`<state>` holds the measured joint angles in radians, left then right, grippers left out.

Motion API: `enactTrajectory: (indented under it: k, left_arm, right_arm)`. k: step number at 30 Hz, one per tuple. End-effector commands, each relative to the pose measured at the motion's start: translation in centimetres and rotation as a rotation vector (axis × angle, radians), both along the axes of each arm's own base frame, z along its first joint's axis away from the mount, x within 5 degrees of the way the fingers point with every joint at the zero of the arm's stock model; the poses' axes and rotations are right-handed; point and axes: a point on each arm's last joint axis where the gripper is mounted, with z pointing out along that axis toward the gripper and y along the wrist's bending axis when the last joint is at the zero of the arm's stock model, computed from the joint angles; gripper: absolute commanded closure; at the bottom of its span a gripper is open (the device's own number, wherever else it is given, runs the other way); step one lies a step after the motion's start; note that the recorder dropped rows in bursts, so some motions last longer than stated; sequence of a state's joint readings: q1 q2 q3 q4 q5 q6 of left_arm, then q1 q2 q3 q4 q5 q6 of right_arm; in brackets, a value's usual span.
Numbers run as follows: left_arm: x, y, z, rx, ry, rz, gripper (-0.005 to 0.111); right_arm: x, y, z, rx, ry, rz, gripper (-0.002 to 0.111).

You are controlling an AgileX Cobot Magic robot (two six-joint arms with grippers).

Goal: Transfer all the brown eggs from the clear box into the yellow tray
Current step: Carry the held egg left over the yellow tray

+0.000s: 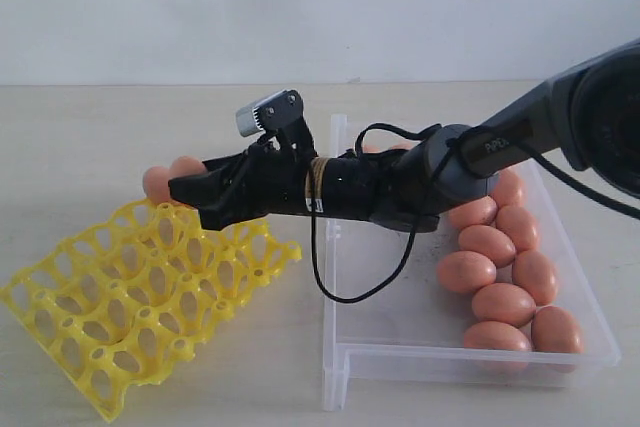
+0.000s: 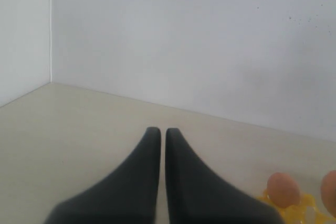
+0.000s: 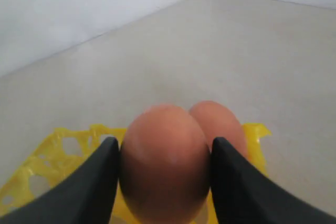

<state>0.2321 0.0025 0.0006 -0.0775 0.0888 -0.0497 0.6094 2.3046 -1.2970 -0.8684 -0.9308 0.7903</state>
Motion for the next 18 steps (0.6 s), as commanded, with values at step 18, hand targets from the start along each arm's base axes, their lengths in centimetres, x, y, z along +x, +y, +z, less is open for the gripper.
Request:
enactTrajectory:
  k: [18]
  left_arm:
    - [-0.03,0.01,0.15,-0.014,-0.019,0.002,0.103]
  right_arm:
    - [1.34,1.06,0.46,-0.102,0.050,-0.075,0.109]
